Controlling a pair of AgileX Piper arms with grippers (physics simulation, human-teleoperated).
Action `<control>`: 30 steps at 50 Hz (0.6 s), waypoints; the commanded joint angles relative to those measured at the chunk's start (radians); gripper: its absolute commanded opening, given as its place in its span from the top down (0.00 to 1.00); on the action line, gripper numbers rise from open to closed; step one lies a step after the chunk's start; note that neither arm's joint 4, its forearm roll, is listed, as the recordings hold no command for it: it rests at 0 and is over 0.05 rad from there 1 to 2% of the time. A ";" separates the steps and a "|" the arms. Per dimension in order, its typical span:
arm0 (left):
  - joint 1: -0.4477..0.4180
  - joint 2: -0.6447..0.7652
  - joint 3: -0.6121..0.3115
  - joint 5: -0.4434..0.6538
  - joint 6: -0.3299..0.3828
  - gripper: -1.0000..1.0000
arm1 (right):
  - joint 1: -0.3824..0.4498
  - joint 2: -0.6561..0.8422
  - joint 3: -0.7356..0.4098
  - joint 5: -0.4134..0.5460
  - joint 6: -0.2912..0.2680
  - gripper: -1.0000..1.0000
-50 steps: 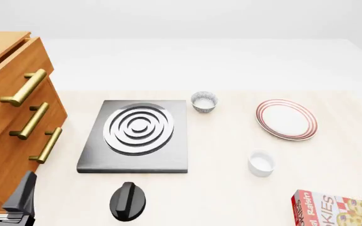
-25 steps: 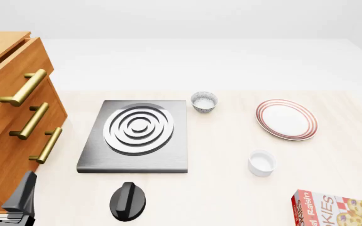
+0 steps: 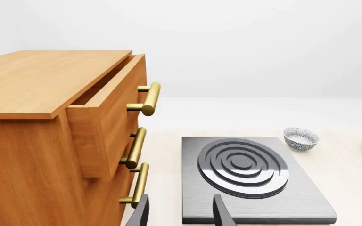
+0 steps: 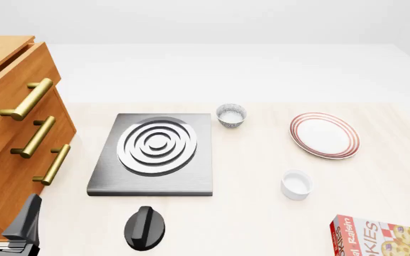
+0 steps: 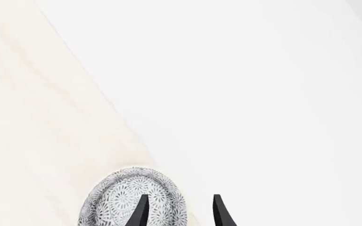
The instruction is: Pick the akita bowl next to the cookies box and place it on the plate.
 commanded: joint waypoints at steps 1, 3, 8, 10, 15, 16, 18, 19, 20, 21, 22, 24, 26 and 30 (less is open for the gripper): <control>0.000 0.000 0.000 0.000 0.000 0.00 | -0.017 0.041 -0.010 -0.004 -0.016 0.00; 0.000 0.000 0.000 0.000 0.000 0.00 | -0.018 0.049 -0.012 -0.005 -0.017 0.00; 0.000 0.000 0.000 0.000 0.000 0.00 | -0.022 0.065 -0.020 -0.002 -0.021 0.00; 0.000 0.000 0.000 0.000 0.000 0.00 | -0.023 0.071 -0.024 -0.001 -0.024 0.00; 0.000 0.000 0.000 0.000 0.000 0.00 | -0.025 0.077 -0.032 0.006 -0.025 0.00; 0.000 0.000 0.000 0.000 0.000 0.00 | -0.027 0.079 -0.031 0.005 -0.027 0.00; 0.000 0.000 0.000 0.000 0.000 0.00 | -0.026 0.081 -0.029 0.003 -0.028 0.00; 0.000 0.000 0.000 0.000 0.000 0.00 | -0.026 0.083 -0.028 0.002 -0.028 0.00; 0.000 0.000 0.000 0.000 0.000 0.00 | -0.025 0.085 -0.028 0.002 -0.028 0.00; 0.000 0.000 0.000 0.000 0.000 0.00 | -0.026 0.088 -0.028 0.003 -0.029 0.00; 0.000 0.000 0.000 0.000 0.000 0.00 | -0.023 0.089 -0.028 0.003 -0.026 0.00; 0.000 0.000 0.000 0.000 0.000 0.00 | -0.022 0.091 -0.026 0.002 -0.025 0.00; 0.000 0.000 0.000 0.000 0.000 0.00 | -0.019 0.089 -0.024 0.005 -0.021 1.00; 0.000 0.000 0.000 0.000 0.000 0.00 | -0.017 0.077 -0.017 0.009 -0.017 1.00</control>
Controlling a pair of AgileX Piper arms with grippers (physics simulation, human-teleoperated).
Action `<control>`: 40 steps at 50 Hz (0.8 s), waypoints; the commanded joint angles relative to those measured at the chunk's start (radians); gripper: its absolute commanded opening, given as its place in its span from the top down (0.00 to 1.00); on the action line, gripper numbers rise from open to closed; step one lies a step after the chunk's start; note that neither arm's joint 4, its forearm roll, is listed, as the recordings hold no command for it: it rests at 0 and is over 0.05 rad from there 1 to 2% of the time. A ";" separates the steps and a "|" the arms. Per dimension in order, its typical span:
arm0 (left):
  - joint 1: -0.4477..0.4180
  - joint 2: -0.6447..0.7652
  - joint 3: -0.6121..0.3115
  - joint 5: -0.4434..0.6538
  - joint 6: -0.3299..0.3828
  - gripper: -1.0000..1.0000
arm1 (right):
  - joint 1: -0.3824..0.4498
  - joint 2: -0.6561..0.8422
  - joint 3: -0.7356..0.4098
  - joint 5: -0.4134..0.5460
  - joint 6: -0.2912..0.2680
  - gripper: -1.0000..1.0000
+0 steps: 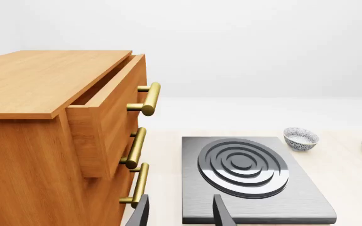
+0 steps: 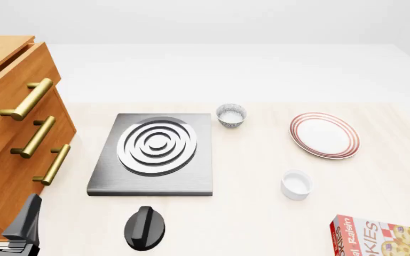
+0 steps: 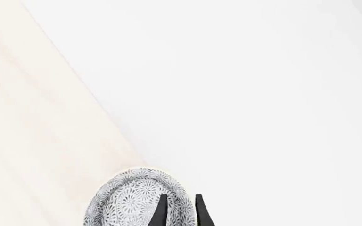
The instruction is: Pick the akita bowl next to the cookies box and place it on the plate.
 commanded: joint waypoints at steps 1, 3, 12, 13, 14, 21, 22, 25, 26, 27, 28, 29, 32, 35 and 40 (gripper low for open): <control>0.000 0.000 0.000 0.000 0.000 0.00 | -0.008 0.035 0.024 0.014 0.017 1.00; 0.000 0.000 0.000 0.000 0.000 0.00 | -0.009 0.027 0.029 0.015 0.019 1.00; 0.000 0.000 0.000 0.000 0.000 0.00 | -0.014 -0.019 0.066 0.020 0.022 1.00; 0.000 0.000 0.000 0.000 0.000 0.00 | -0.014 -0.023 0.068 0.022 0.023 1.00; 0.000 0.000 0.000 0.000 0.000 0.00 | -0.013 -0.030 0.072 0.023 0.025 1.00; 0.000 0.000 0.000 0.000 0.000 0.00 | -0.006 -0.085 0.093 0.043 0.040 1.00; 0.000 0.000 0.000 0.000 0.000 0.00 | -0.005 -0.093 0.094 0.047 0.042 1.00; 0.000 0.000 0.000 0.000 0.000 0.00 | 0.001 -0.121 0.105 0.056 0.051 1.00; 0.000 0.000 0.000 0.000 0.000 0.00 | 0.002 -0.131 0.109 0.061 0.053 1.00; 0.000 0.000 0.000 0.000 0.000 0.00 | 0.004 -0.139 0.112 0.062 0.055 1.00; 0.000 0.000 0.000 0.000 0.000 0.00 | 0.004 -0.146 0.115 0.064 0.056 1.00; 0.000 0.000 0.000 0.000 0.000 0.00 | 0.008 -0.157 0.119 0.069 0.061 1.00; 0.000 0.000 0.000 0.000 0.000 0.00 | 0.011 -0.180 0.128 0.078 0.066 1.00; 0.000 0.000 0.000 0.000 0.000 0.00 | 0.013 -0.194 0.134 0.083 0.069 1.00; 0.000 0.000 0.000 0.000 0.000 0.00 | 0.020 -0.235 0.150 0.097 0.077 1.00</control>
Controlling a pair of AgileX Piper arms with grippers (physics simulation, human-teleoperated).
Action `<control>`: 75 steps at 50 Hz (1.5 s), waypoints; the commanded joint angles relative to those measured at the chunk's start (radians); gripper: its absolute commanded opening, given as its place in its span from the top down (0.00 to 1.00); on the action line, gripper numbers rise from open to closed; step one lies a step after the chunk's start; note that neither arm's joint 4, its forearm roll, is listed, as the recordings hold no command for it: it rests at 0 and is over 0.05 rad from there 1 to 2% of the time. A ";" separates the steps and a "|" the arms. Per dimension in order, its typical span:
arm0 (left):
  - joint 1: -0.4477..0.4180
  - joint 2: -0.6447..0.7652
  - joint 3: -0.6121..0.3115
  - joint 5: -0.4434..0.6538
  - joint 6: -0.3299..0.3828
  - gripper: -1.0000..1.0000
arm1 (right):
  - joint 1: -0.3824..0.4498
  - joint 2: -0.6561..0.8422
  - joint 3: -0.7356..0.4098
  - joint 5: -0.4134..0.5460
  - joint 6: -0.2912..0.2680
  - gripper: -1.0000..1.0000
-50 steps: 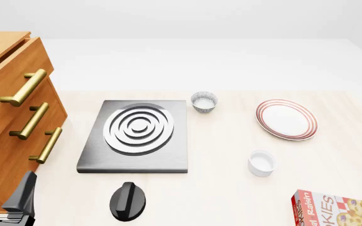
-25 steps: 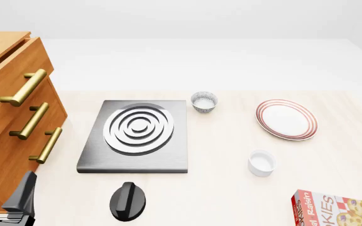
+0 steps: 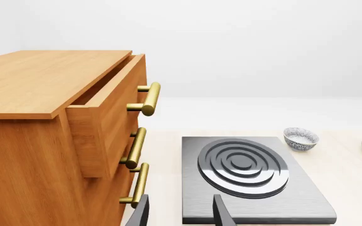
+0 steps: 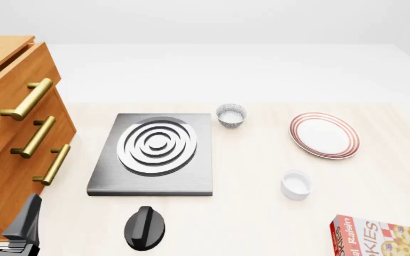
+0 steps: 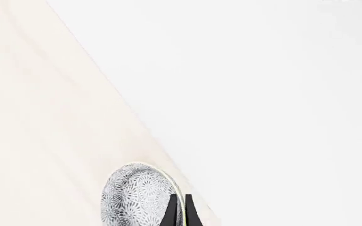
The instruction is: Pick the akita bowl next to the cookies box and place it on the plate.
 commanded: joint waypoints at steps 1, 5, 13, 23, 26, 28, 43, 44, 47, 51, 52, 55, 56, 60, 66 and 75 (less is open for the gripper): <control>0.000 0.000 0.000 0.000 0.000 0.00 | 0.009 -0.082 0.039 0.030 0.024 1.00; 0.000 0.000 0.000 0.000 0.000 0.00 | 0.018 -0.117 0.051 0.042 0.031 1.00; 0.000 0.000 0.000 0.000 0.000 0.00 | 0.043 -0.193 0.060 0.083 0.054 1.00; 0.000 0.000 0.000 0.000 0.000 0.00 | 0.094 -0.308 0.009 0.192 0.108 1.00; 0.000 0.000 0.000 0.000 0.000 0.00 | 0.120 -0.346 -0.028 0.240 0.142 1.00; 0.000 0.000 0.000 0.000 0.000 0.00 | 0.133 -0.365 -0.059 0.282 0.156 1.00; 0.000 0.000 0.000 0.000 0.000 0.00 | 0.176 -0.424 -0.149 0.408 0.158 1.00; 0.000 0.000 0.000 0.000 0.000 0.00 | 0.182 -0.426 -0.160 0.420 0.164 1.00; 0.000 0.000 0.000 0.000 0.000 0.00 | 0.196 -0.428 -0.191 0.455 0.171 1.00; 0.000 0.000 0.000 0.000 0.000 0.00 | 0.211 -0.427 -0.235 0.502 0.177 1.00; 0.000 0.000 0.000 0.000 0.000 0.00 | 0.217 -0.427 -0.243 0.510 0.182 1.00; 0.000 0.000 0.000 0.000 0.000 0.00 | 0.220 -0.423 -0.268 0.535 0.187 1.00; 0.000 0.000 0.000 0.000 0.000 0.00 | 0.222 -0.422 -0.275 0.544 0.187 1.00; 0.000 0.000 0.000 0.000 0.000 0.00 | 0.240 -0.419 -0.295 0.574 0.214 1.00; 0.000 0.000 0.000 0.000 0.000 0.00 | 0.272 -0.414 -0.303 0.607 0.251 1.00; 0.000 0.000 0.000 0.000 0.000 0.00 | 0.298 -0.395 -0.326 0.642 0.307 1.00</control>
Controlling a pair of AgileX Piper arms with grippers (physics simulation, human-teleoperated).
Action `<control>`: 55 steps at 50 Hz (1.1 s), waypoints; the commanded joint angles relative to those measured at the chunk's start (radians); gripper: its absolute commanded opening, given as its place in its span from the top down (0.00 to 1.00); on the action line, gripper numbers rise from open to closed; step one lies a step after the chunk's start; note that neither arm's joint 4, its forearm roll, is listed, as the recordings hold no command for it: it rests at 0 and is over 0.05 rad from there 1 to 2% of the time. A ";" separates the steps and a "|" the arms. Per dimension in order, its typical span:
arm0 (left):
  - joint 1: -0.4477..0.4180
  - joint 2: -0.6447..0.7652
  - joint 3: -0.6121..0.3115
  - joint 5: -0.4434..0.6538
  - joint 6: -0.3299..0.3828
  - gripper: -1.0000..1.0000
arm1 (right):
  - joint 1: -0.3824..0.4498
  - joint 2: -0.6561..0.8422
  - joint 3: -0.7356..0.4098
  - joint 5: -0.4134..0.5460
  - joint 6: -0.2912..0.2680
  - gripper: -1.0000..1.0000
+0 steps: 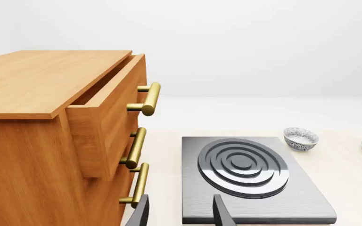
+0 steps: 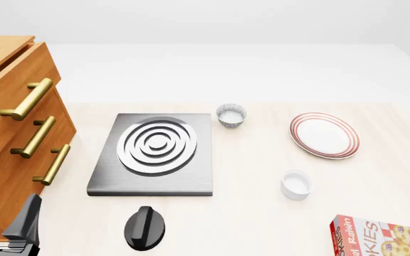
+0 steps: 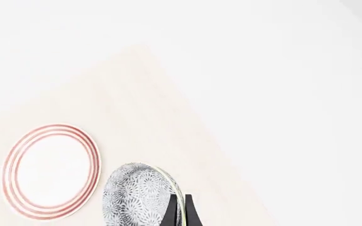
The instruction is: Pick the akita bowl next to the cookies box and place it on the plate.
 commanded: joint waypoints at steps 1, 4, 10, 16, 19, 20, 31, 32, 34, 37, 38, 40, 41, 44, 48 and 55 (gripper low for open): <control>0.000 0.000 0.000 0.000 0.000 0.00 | 0.040 0.016 -0.046 0.060 0.072 1.00; 0.000 0.000 0.000 0.000 0.000 0.00 | 0.054 0.029 -0.055 0.069 0.091 1.00; 0.000 0.000 0.000 0.000 0.000 0.00 | 0.062 0.058 -0.059 0.074 0.112 1.00; 0.000 0.000 0.000 0.000 0.000 0.00 | 0.061 0.071 -0.055 0.067 0.126 1.00; 0.000 0.000 0.000 0.000 0.000 0.00 | 0.075 0.080 -0.060 0.070 0.144 1.00; 0.000 0.000 0.000 0.000 0.000 0.00 | 0.078 0.082 -0.061 0.071 0.147 1.00; 0.000 0.000 0.000 0.000 0.000 0.00 | 0.125 0.100 -0.021 0.045 0.172 1.00; 0.000 0.000 0.000 0.000 0.000 0.00 | 0.125 0.100 -0.020 0.045 0.172 1.00; 0.000 0.000 0.000 0.000 0.000 0.00 | 0.135 0.100 -0.012 0.040 0.186 1.00; 0.000 0.000 0.000 0.000 0.000 0.00 | 0.146 0.102 0.013 0.026 0.192 1.00; 0.000 0.000 0.000 0.000 0.000 0.00 | 0.151 0.102 0.019 0.022 0.192 1.00; 0.000 0.000 0.000 0.000 0.000 0.00 | 0.161 0.102 0.032 0.014 0.193 1.00; 0.000 0.000 0.000 0.000 0.000 0.00 | 0.168 0.101 0.035 0.011 0.193 1.00; 0.000 0.000 0.000 0.000 0.000 0.00 | 0.174 0.104 0.044 0.004 0.195 1.00; 0.000 0.000 0.000 0.000 0.000 0.00 | 0.196 0.111 0.054 -0.004 0.207 1.00; 0.000 0.000 0.000 0.000 0.000 0.00 | 0.243 0.125 0.065 -0.020 0.227 1.00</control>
